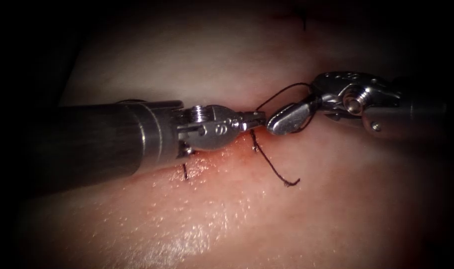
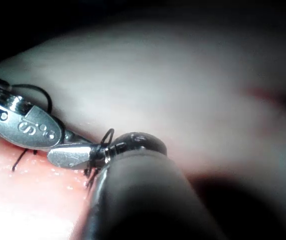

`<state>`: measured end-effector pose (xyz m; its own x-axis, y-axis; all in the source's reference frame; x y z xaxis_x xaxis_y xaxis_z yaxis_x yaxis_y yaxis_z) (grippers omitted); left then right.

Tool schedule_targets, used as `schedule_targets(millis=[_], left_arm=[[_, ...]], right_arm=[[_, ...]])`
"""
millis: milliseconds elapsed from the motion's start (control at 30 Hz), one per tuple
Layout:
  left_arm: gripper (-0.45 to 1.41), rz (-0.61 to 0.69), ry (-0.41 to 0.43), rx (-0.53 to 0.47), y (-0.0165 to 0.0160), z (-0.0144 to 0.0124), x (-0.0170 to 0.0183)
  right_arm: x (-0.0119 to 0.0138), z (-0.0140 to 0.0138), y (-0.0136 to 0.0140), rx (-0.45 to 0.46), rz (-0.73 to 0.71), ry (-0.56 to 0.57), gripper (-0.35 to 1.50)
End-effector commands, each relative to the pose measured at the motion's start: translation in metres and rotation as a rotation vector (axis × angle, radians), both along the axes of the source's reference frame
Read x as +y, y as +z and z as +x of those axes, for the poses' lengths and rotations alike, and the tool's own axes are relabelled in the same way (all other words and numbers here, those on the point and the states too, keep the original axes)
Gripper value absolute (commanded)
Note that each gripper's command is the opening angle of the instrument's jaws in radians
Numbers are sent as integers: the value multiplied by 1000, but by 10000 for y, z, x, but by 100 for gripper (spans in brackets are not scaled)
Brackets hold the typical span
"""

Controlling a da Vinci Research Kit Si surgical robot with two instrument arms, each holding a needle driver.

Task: Wound Closure
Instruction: Loop suture one time, clockwise, around right grasper, then pick up tail of thread with right end-effector

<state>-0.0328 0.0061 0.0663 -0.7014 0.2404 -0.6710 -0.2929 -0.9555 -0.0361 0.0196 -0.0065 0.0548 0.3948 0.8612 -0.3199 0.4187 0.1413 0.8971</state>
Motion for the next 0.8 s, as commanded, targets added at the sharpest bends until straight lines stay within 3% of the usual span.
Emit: schedule_targets(millis=[33,100,300,367,400,500,633,800], left_arm=[[-45,0,-1,0,4,-8,3],[-45,3,0,-3,4,-11,4],[-45,9,8,2,5,-16,0],[-45,11,11,2,5,-15,-1],[-45,11,14,1,3,-13,-3],[-45,13,20,0,0,-9,-7],[-45,13,25,-3,-2,-5,-10],[-45,17,27,-7,-4,1,-12]], right_arm=[[-1,12,3,-1,-25,-60,-35],[-3,15,2,-8,-56,-138,-35],[-5,30,2,-179,-212,-330,-35],[-9,31,2,-226,-257,-381,-16],[-17,31,3,-286,-315,-446,2],[-28,33,6,-396,-418,-550,10],[-31,33,11,-479,-562,-575,15],[-30,33,15,-566,-745,-463,24]])
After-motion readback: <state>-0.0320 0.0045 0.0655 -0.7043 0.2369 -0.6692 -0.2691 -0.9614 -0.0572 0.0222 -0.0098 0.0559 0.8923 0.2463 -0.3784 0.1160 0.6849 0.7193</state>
